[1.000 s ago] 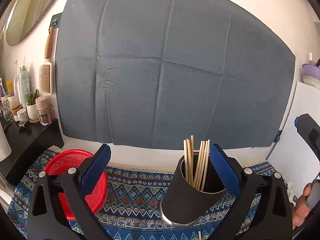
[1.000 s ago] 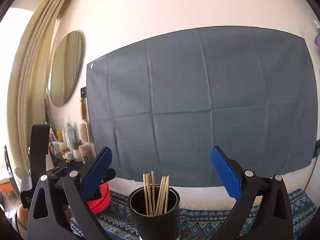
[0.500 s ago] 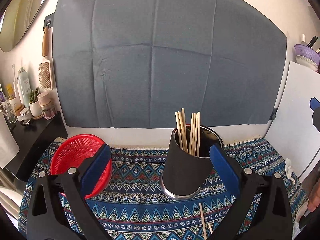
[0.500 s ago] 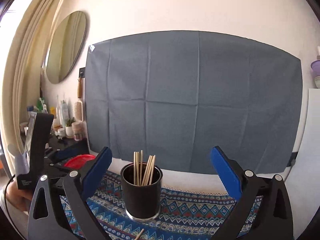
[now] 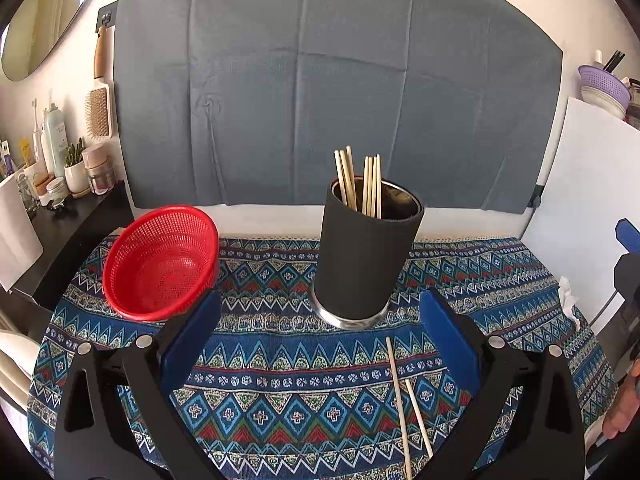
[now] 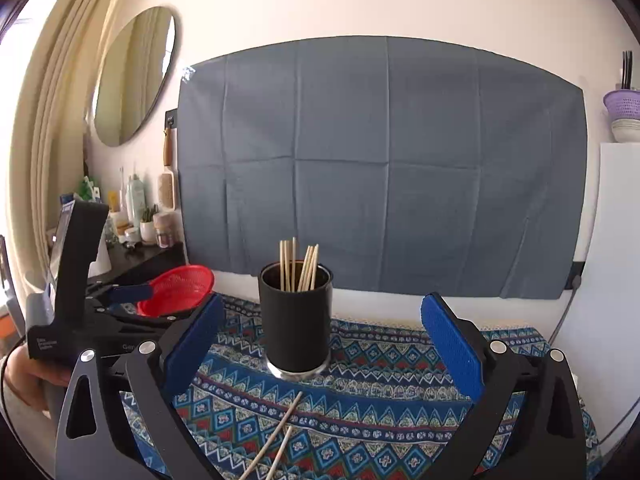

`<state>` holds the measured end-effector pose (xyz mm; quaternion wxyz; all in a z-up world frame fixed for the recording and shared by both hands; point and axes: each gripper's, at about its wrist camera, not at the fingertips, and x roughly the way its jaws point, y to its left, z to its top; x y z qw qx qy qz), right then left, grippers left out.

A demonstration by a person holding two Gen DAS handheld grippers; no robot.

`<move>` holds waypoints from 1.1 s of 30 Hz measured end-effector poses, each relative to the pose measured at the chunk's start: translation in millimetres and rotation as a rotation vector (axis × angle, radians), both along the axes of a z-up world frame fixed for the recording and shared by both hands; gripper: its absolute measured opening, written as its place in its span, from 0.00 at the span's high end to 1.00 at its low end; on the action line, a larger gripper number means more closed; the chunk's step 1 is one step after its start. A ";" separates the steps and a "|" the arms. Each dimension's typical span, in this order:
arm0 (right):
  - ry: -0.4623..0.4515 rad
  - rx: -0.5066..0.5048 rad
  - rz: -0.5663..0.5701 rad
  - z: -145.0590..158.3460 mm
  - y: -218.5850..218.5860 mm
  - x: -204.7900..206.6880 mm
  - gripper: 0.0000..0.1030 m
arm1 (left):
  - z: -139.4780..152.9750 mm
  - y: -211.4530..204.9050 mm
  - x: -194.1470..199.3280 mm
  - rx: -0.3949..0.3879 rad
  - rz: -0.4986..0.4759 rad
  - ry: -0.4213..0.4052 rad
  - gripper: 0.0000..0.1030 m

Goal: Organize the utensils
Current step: 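Move both open tools back down toward the last chopsticks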

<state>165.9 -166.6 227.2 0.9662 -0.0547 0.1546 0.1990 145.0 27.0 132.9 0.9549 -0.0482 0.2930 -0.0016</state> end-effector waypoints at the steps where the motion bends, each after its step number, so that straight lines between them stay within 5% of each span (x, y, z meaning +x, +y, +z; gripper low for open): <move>1: 0.015 -0.003 -0.005 -6.3 -1.7 -1.3 0.08 | -5.2 -0.6 -1.4 -0.001 -0.002 0.012 0.06; 12: 0.239 -0.032 -0.063 -84.7 -18.5 2.5 0.08 | -75.2 -7.7 7.0 0.009 -0.010 0.195 0.06; 22: 0.515 -0.134 0.008 -149.5 -9.4 17.0 0.08 | -123.0 -24.3 37.0 -0.014 -0.102 0.394 0.06; 27: 0.602 -0.174 0.059 -169.4 2.0 18.3 0.08 | -139.1 -29.0 50.4 -0.074 -0.119 0.482 0.06; 33: 0.620 -0.277 0.064 -187.3 18.2 17.7 0.08 | -142.2 -44.6 53.5 -0.051 -0.164 0.484 0.06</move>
